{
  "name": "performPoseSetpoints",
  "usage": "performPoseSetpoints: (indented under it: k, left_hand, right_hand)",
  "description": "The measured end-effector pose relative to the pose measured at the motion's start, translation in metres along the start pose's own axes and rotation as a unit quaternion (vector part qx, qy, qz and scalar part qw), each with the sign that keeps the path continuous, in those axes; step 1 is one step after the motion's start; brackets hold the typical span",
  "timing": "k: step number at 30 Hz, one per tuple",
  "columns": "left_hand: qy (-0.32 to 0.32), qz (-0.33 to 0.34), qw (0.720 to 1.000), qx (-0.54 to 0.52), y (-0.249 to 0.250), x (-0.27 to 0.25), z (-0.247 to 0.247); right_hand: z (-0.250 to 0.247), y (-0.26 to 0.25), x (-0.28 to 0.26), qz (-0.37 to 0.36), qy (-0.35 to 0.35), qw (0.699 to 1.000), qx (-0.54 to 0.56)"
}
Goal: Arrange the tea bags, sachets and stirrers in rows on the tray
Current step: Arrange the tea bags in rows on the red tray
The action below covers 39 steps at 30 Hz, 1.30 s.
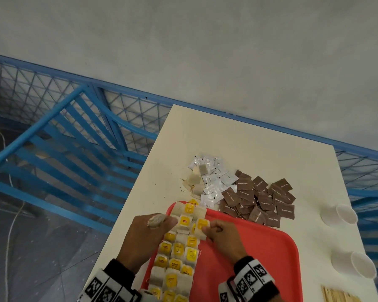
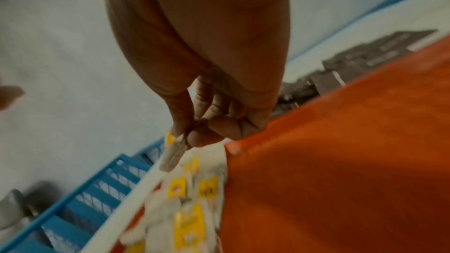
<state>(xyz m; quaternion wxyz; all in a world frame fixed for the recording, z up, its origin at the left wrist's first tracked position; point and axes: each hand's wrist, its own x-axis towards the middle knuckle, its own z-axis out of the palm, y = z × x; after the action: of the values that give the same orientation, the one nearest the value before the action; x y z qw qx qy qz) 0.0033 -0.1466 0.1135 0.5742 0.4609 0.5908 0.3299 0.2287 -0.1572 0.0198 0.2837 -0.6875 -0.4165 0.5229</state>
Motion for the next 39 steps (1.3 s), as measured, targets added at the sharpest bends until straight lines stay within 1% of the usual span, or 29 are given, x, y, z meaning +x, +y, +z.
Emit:
performPoseSetpoints:
  k: [2, 4, 7, 10, 12, 14, 16, 19, 21, 23, 25, 27, 28, 30, 31, 33, 34, 36, 39]
  left_hand:
    - [0.003, -0.011, 0.999, 0.031, -0.01, 0.0, -0.003]
    - [0.005, -0.026, 0.999, 0.041, -0.018, 0.002, -0.006]
    - [0.001, -0.041, 0.998, 0.045, -0.025, 0.003, -0.006]
    - [-0.006, -0.052, 0.998, 0.029, -0.027, 0.004, -0.004]
    - [-0.01, -0.067, 0.998, 0.018, -0.027, 0.003, -0.004]
    - [-0.022, -0.082, 0.996, 0.008, -0.026, 0.002, -0.004]
    - [-0.045, -0.096, 0.994, -0.012, -0.026, 0.001, -0.003]
    - [-0.062, -0.113, 0.991, -0.045, -0.023, -0.002, 0.0]
    - [-0.08, -0.117, 0.988, -0.055, -0.019, -0.004, 0.003]
    - [-0.1, -0.117, 0.987, -0.055, -0.015, -0.007, 0.004]
    - [-0.128, -0.123, 0.982, -0.061, -0.011, -0.009, 0.006]
    - [-0.166, -0.121, 0.975, -0.08, -0.007, -0.012, 0.009]
    - [-0.186, -0.119, 0.972, -0.081, -0.003, -0.014, 0.01]
    - [-0.227, -0.103, 0.966, -0.063, 0.004, -0.018, 0.015]
    - [-0.246, -0.089, 0.964, -0.048, 0.008, -0.021, 0.017]
    - [-0.269, -0.072, 0.96, -0.023, 0.014, -0.026, 0.023]
    - [-0.275, -0.066, 0.959, -0.019, 0.015, -0.028, 0.025]
    - [-0.278, -0.062, 0.959, -0.012, 0.014, -0.031, 0.028]
    - [-0.289, -0.059, 0.955, -0.012, 0.011, -0.036, 0.029]
  right_hand:
    - [0.009, 0.009, 0.006, 0.019, -0.007, 1.0, 0.015]
    - [0.016, 0.013, 0.014, 0.021, 0.006, 1.0, 0.018]
    - [0.022, 0.017, 0.026, 0.024, 0.03, 0.999, -0.019]
    - [0.029, 0.02, 0.03, 0.022, 0.059, 0.994, -0.09]
    - [0.033, 0.021, 0.027, 0.004, 0.087, 0.991, -0.098]
    - [0.036, 0.023, 0.024, 0.002, 0.105, 0.99, -0.094]
    - [0.039, 0.025, 0.024, 0.005, 0.102, 0.99, -0.101]
    - [0.039, 0.023, 0.025, 0.009, 0.092, 0.989, -0.112]
    - [0.033, 0.012, 0.021, -0.006, 0.091, 0.988, -0.123]
    - [0.024, -0.005, 0.01, -0.05, 0.095, 0.986, -0.127]
    - [0.011, -0.031, -0.008, -0.109, 0.077, 0.987, -0.086]
    - [-0.001, -0.063, -0.034, -0.177, 0.022, 0.983, -0.04]
    - [-0.006, -0.077, -0.045, -0.204, -0.009, 0.978, -0.036]
    - [-0.012, -0.098, -0.063, -0.229, -0.057, 0.968, -0.08]
    - [-0.015, -0.101, -0.068, -0.241, -0.069, 0.961, -0.114]
    - [-0.018, -0.105, -0.074, -0.246, -0.084, 0.955, -0.143]
    - [-0.021, -0.107, -0.076, -0.238, -0.093, 0.958, -0.132]
    - [-0.031, -0.11, -0.082, -0.212, -0.093, 0.969, -0.084]
    - [-0.05, -0.114, -0.09, -0.176, -0.079, 0.981, 0.021]
